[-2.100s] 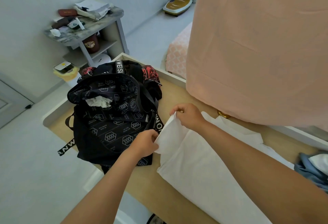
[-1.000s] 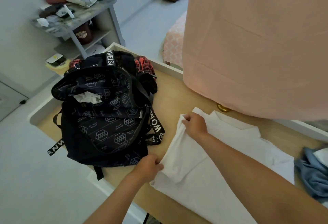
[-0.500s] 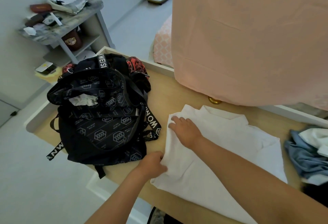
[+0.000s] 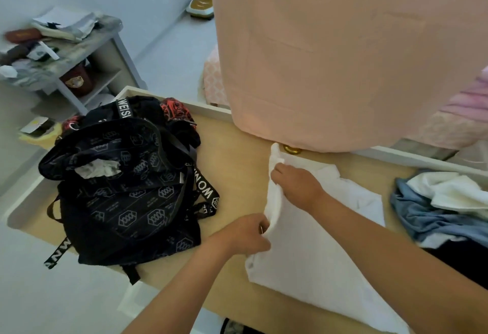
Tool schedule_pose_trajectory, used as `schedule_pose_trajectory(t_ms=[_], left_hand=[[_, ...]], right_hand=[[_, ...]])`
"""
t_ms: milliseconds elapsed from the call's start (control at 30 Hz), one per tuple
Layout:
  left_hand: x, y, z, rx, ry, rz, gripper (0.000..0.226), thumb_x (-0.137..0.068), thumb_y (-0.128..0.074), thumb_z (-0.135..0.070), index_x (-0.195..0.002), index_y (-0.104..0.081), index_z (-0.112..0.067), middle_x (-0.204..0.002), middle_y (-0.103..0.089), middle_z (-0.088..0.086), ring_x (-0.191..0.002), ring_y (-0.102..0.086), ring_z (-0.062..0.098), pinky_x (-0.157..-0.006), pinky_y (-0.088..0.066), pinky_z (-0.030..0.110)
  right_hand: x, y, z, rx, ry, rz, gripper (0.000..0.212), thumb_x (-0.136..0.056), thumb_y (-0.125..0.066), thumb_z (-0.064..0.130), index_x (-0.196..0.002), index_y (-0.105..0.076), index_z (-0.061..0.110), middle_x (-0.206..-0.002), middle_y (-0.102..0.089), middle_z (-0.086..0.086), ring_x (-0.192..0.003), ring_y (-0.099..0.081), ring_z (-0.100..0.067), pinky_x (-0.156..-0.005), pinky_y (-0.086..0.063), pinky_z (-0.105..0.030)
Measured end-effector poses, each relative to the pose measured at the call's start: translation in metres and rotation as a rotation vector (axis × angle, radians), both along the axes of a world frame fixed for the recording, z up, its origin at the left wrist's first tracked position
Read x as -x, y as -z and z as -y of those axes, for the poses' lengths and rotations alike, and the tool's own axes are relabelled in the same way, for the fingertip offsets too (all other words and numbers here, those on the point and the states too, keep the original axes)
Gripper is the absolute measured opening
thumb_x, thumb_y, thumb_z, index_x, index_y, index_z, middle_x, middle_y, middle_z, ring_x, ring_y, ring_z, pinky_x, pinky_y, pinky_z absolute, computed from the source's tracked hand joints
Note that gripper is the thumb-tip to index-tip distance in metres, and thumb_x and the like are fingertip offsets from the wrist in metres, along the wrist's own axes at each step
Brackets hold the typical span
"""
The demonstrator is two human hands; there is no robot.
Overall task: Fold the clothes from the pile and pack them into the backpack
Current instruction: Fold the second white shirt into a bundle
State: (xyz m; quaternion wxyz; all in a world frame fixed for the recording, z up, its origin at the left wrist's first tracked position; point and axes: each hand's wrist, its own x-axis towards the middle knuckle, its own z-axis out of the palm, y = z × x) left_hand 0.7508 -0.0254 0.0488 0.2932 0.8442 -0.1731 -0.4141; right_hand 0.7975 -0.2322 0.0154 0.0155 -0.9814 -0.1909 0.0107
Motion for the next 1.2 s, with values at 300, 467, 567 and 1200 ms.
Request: schedule_pose_trajectory(t_ms=[300, 467, 567, 1200], left_hand=[[0.031, 0.039, 0.079, 0.043, 0.303, 0.178, 0.028, -0.093, -0.058, -0.036, -0.117, -0.064, -0.022, -0.116, -0.063, -0.003, -0.101, -0.056, 0.012, -0.095, -0.048, 0.038], [0.026, 0.08, 0.045, -0.246, 0.584, 0.474, 0.067, -0.094, -0.053, -0.04, -0.153, -0.023, -0.033, -0.164, -0.003, -0.002, -0.151, -0.002, 0.023, -0.121, -0.012, 0.042], [0.025, 0.087, 0.032, -0.282, 0.578, 0.463, 0.071, -0.092, -0.053, -0.044, -0.153, -0.019, -0.036, -0.164, -0.001, -0.003, -0.15, -0.003, 0.023, -0.119, -0.021, 0.042], [-0.024, 0.061, 0.001, -0.28, 0.175, 0.579, 0.096, -0.081, -0.073, -0.033, -0.155, -0.013, -0.021, -0.156, -0.025, 0.006, -0.144, -0.023, 0.029, -0.116, -0.026, 0.042]], right_hand=[[0.126, 0.044, 0.097, 0.019, 0.418, -0.354, 0.045, -0.09, -0.051, 0.01, -0.134, -0.057, 0.021, -0.143, -0.049, -0.004, -0.11, -0.06, -0.029, -0.091, -0.048, -0.038], [0.162, 0.055, 0.064, -0.14, 0.577, -0.109, 0.04, -0.084, -0.038, 0.014, -0.111, -0.067, 0.019, -0.113, -0.058, -0.008, -0.089, -0.062, -0.029, -0.069, -0.052, -0.038], [0.173, 0.056, 0.028, -0.244, 0.735, -0.31, 0.043, -0.097, -0.042, 0.046, -0.133, -0.049, 0.024, -0.123, -0.046, -0.004, -0.101, -0.055, -0.025, -0.078, -0.051, -0.039], [0.171, 0.047, 0.04, 0.129, 0.572, -0.404, 0.076, -0.093, -0.052, 0.043, -0.156, -0.015, 0.022, -0.142, -0.039, -0.006, -0.129, -0.036, -0.028, -0.108, -0.024, -0.048]])
